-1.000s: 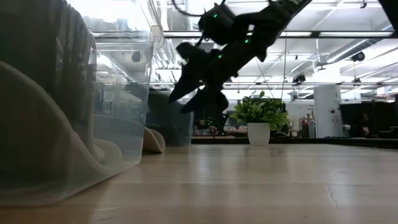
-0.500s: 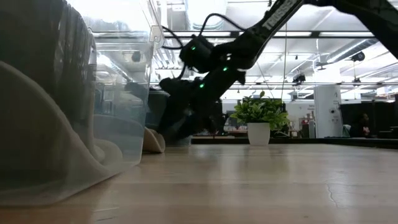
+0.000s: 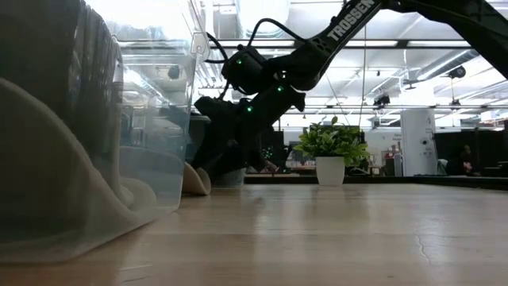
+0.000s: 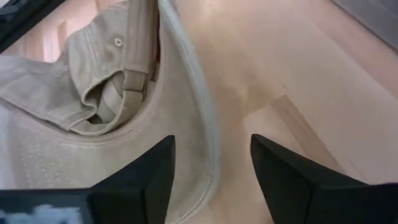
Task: Pick & Place hat
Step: Put the brown cap in the bottom transparent bin
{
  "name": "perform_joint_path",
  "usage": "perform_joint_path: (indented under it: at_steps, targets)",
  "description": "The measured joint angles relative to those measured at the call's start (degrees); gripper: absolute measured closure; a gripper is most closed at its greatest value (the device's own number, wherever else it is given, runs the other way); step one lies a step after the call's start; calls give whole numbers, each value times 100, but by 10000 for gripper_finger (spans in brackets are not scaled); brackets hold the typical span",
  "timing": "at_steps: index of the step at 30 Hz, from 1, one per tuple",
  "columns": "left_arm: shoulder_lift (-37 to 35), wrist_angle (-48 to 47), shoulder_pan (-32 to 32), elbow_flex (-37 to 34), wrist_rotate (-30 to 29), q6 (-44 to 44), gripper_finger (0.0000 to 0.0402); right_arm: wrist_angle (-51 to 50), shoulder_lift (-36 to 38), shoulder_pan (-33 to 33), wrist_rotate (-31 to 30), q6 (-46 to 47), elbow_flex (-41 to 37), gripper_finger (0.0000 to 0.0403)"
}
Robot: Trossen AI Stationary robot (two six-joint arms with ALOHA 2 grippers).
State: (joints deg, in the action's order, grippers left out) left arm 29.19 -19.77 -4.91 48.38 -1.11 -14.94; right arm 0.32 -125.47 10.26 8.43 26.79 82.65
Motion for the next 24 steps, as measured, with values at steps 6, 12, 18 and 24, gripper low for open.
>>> perform_joint_path:
  at_steps: [6,12,18,24]
  targets:
    - [9,0,2,0,-1,-2,328,-11,-17,-39,83,-17,-37,286]
    - [9,0,2,0,-1,-3,328,17,-16,-66,109,-60,29,384]
    - [9,0,2,0,-1,-4,328,-188,183,-90,68,-152,227,391]
    - [11,-7,1,0,-1,-22,328,-829,677,-122,-237,-391,420,392]
